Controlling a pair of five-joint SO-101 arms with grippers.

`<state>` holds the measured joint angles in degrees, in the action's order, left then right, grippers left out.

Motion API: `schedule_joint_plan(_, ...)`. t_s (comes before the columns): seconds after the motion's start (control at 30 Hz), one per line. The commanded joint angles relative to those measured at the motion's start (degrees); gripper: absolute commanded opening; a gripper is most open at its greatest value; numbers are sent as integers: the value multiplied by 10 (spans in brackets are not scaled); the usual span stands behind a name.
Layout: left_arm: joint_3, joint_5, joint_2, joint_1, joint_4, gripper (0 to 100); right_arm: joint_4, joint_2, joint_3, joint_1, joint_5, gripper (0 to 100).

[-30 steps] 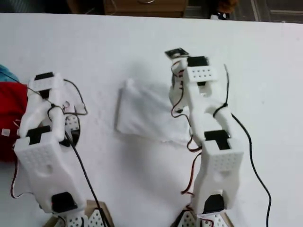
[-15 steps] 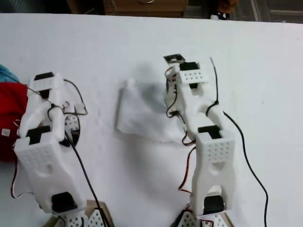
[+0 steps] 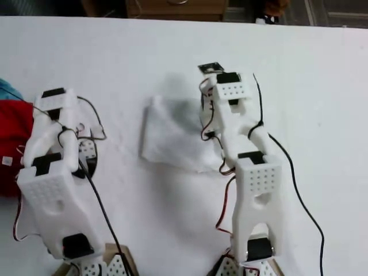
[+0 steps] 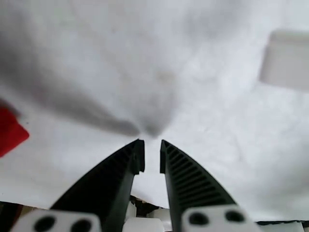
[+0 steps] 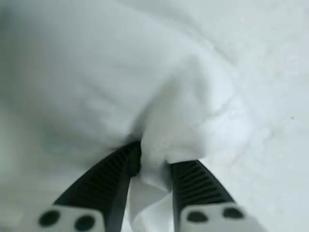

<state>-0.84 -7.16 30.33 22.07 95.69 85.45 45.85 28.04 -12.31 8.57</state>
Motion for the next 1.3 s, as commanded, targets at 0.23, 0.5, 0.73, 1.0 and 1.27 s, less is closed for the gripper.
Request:
schedule_joint_plan(0.23,-5,4,-41,-3,3,80,85,-36,118,97,-2,19)
schedule_joint_plan(0.5,-5,4,-41,-3,3,80,128,-36,174,160,19,19)
schedule_joint_plan(0.73,-5,4,-41,-3,7,80,140,-36,207,263,106,19)
schedule_joint_plan(1.0,-5,4,-41,-4,10,80,139,-32,264,407,186,19)
schedule_joint_plan(1.27,0,4,-41,-3,20,80,108,-31,297,502,261,19)
